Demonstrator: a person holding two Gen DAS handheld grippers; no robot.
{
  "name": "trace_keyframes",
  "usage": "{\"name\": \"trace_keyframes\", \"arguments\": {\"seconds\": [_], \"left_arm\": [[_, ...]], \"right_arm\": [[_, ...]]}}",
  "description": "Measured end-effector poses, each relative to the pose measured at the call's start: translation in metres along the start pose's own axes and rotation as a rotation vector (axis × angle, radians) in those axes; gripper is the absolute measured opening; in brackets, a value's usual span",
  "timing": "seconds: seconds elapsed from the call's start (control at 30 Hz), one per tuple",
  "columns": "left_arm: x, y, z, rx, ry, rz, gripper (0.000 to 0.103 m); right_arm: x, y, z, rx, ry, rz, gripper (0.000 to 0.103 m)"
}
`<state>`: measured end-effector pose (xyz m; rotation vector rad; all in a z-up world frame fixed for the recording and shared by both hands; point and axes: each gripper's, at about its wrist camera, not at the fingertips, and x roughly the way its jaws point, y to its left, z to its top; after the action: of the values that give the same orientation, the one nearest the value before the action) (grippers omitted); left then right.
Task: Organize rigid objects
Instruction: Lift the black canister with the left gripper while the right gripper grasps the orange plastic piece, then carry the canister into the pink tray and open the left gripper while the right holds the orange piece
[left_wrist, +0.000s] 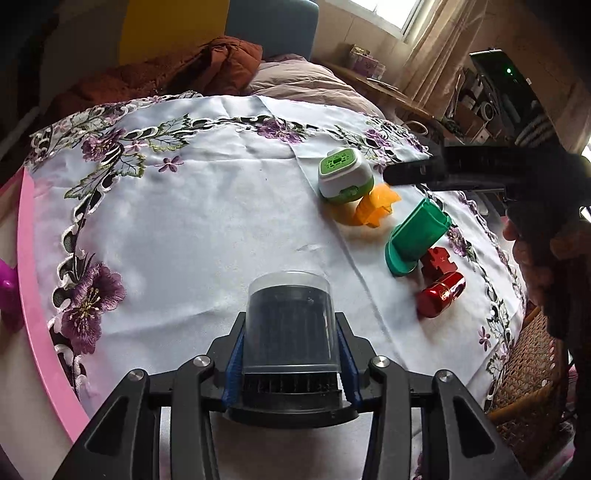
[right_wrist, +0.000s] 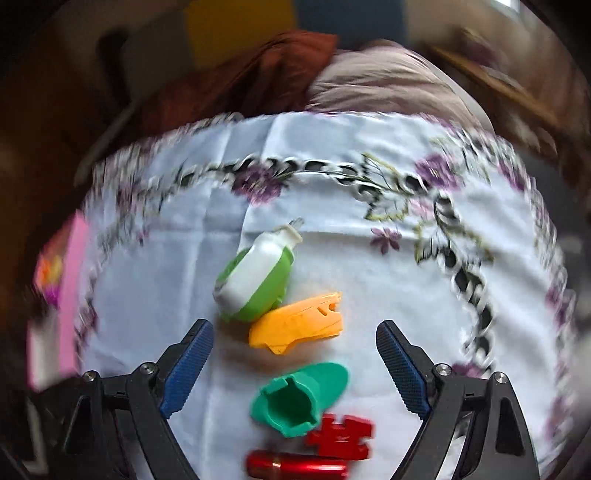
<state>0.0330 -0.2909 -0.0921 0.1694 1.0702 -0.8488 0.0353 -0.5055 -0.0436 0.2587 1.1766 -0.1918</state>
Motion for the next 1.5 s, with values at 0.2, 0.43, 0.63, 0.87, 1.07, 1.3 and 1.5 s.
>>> {"name": "trace_keyframes", "arguments": {"seconds": [0.2,0.43,0.63,0.87,1.07,1.3,1.5], "left_arm": [[0.000,0.004,-0.001,-0.033,-0.008,-0.026,0.044],[0.000,0.006,-0.002,-0.038,-0.015,-0.027,0.044],[-0.003,0.002,-0.005,-0.018,-0.028,-0.007,0.044],[-0.020,0.003,-0.015,-0.002,-0.046,0.011,0.044],[-0.051,0.009,-0.028,-0.008,-0.084,0.010,0.043],[-0.081,0.021,-0.039,-0.038,-0.125,0.031,0.044],[-0.094,0.028,-0.042,-0.074,-0.147,0.034,0.044]], "right_arm": [[0.026,0.012,0.006,-0.173,0.121,-0.076,0.091],[0.046,0.009,0.002,-0.167,0.146,-0.092,0.066],[0.003,0.006,-0.007,-0.144,0.009,-0.117,0.066],[-0.048,0.035,-0.001,-0.104,-0.194,0.044,0.066],[-0.008,0.101,-0.015,-0.219,-0.135,0.125,0.066],[0.048,0.121,-0.035,-0.287,-0.036,0.072,0.065],[0.050,0.117,-0.036,-0.254,-0.028,0.092,0.064]]}}
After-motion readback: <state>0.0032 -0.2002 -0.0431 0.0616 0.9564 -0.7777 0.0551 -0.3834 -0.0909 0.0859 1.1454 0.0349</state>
